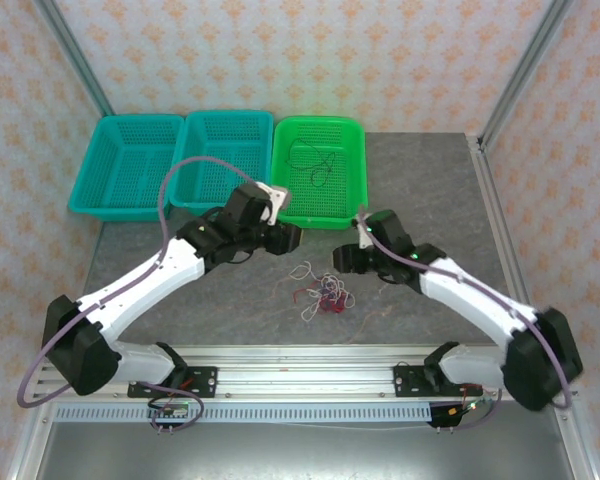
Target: Untangle the cables
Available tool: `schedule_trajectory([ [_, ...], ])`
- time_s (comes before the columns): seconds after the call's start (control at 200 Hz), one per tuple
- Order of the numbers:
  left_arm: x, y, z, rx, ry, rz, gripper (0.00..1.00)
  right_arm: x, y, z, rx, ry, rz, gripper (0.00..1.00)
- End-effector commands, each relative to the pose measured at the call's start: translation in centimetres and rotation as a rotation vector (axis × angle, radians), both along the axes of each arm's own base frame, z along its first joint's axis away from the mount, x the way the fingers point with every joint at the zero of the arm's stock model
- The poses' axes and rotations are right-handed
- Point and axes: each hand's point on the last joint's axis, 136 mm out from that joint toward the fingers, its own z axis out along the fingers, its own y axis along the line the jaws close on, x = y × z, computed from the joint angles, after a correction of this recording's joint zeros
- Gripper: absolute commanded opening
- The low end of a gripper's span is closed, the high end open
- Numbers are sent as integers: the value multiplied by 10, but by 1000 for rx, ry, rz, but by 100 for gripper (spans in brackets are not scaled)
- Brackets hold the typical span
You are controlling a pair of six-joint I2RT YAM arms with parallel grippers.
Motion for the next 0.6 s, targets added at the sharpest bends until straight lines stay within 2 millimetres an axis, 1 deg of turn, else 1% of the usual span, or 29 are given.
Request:
schedule_trajectory([
  [0.0, -18, -29, -28, 60, 76, -110, 52, 25, -78, 24, -14, -191, -438, 64],
  [0.06, -26, -42, -41, 73, 106, -135, 50, 18, -108, 27, 7, -216, -573, 65],
  [0.12, -25, -46, -56, 86, 158, -89, 45, 12, -124, 29, 26, -228, -639, 66],
  [0.18, -26, -50, -73, 65, 235, -31, 41, 8, -130, 28, 37, -227, -664, 66],
  [0.255, -29, -61, -90, -12, 330, 19, 36, 5, -130, 24, 34, -209, -664, 68],
  [0.325, -34, -80, -98, -125, 399, 15, 35, 5, -128, 20, 37, -186, -658, 69],
  [0.385, -35, -89, -104, -184, 428, 21, 35, 6, -124, 16, 43, -169, -649, 70],
  [0.52, -33, -88, -123, -193, 457, 59, 36, 10, -116, 12, 54, -143, -624, 70],
  [0.591, -36, -92, -132, -206, 490, 56, 40, 12, -114, 11, 54, -134, -618, 70],
])
